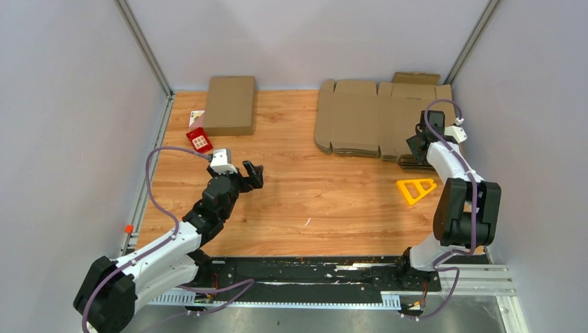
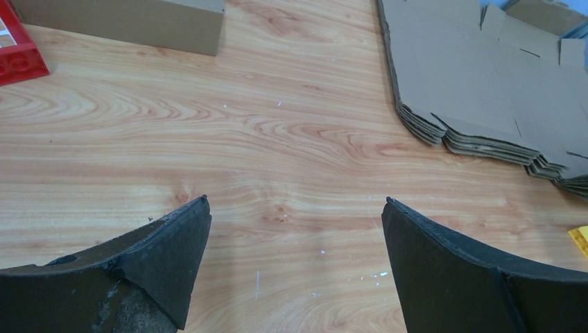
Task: Fold the paper box
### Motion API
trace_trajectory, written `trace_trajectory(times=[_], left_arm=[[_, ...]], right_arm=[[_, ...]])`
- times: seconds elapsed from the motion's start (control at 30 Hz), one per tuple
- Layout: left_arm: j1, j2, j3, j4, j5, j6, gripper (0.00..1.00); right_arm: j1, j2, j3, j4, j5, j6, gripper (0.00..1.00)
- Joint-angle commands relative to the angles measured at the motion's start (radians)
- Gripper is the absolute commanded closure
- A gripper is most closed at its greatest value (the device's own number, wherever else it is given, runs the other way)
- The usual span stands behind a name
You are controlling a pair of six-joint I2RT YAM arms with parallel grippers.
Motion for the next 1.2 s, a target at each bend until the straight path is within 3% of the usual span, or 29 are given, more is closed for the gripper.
trace_trajectory(times=[0.0,0.23,0.3,0.33,0.37,0.67,1.17], left_arm=[[0.002,0.0,0.006,0.031,-0.012,-0.007,0.0],[0.002,-0.003,0.008,0.028,-0.012,-0.007,0.0],[0.002,-0.004,0.008,0.028,-0.01,-0.009,0.0],[0.002,-0.005,0.009,0.027,-0.012,-0.006,0.0],[0.002,-0.007,0.01,0.023,-0.018,-0.006,0.0],[0.002,-0.007,0.02,0.004,-0.027,-0.009,0.0],[0.002,0.073,0.049,0.025,0.059,0.007,0.0]], right_arm=[[-0.006,0.011,0.034,0.044,0.002,0.024,0.59],[-0.006,0.045,0.038,0.051,0.001,0.027,0.64],[-0.006,0.051,0.044,0.035,-0.014,0.013,0.77],[-0.005,0.051,0.049,0.011,-0.01,0.025,0.91],[-0.006,0.041,0.047,-0.002,-0.006,0.029,0.99],[-0.006,-0.161,0.06,-0.029,-0.003,-0.017,1.0],[0.058,-0.47,0.024,-0.086,-0.354,-0.051,1.0]])
